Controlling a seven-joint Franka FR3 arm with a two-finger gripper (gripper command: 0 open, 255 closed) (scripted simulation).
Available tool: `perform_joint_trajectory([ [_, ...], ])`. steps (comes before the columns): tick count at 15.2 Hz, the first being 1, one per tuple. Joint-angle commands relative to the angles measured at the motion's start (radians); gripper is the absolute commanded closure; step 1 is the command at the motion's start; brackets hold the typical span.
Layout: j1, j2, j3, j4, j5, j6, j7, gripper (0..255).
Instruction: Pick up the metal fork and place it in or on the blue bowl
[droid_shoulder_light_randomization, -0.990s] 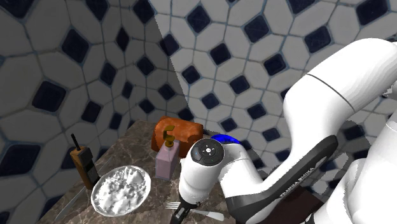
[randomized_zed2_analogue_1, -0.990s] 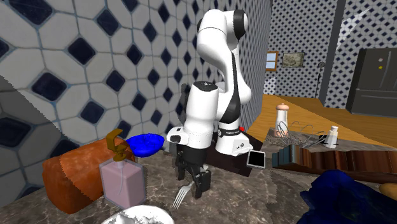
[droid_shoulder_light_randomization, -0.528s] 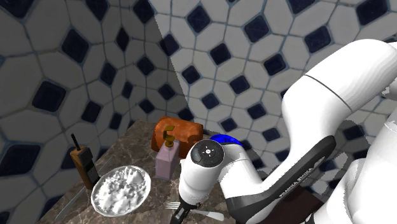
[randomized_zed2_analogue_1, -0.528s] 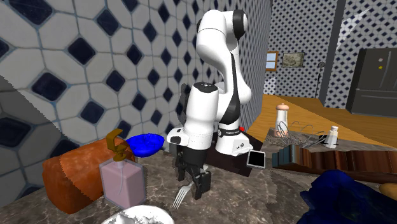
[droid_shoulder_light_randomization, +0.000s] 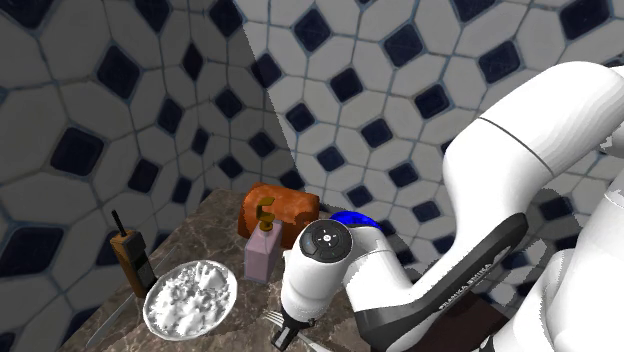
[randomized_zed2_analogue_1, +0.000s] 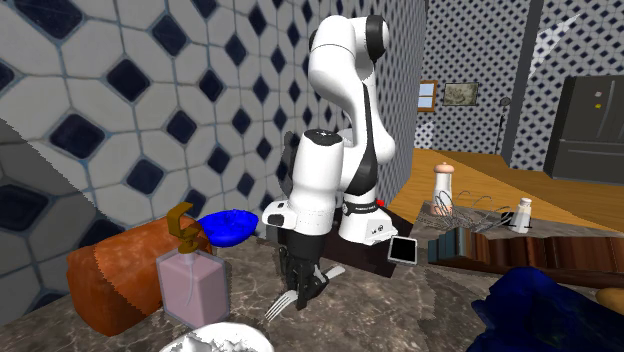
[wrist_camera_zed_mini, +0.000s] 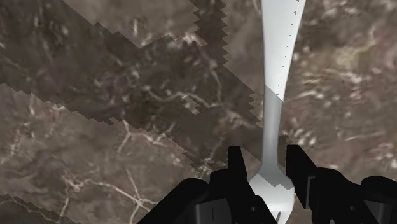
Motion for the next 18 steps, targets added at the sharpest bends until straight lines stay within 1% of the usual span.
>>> perform_joint_trajectory([
  [1, 0.0, 0.0, 0.0, 0.0, 0.0, 0.0, 0.0, 255],
  [2, 0.0, 0.0, 0.0, 0.0, 0.0, 0.0, 0.0, 255],
  [9, -0.022, -0.112, 0.045, -0.002, 0.168, -0.069, -0.13, 255],
  [14, -0.019, -0.187, 0.052, 0.007, 0.269, -0.127, -0.209, 255],
  [18, -0.01, -0.241, 0.046, 0.021, 0.333, -0.179, -0.261, 255],
])
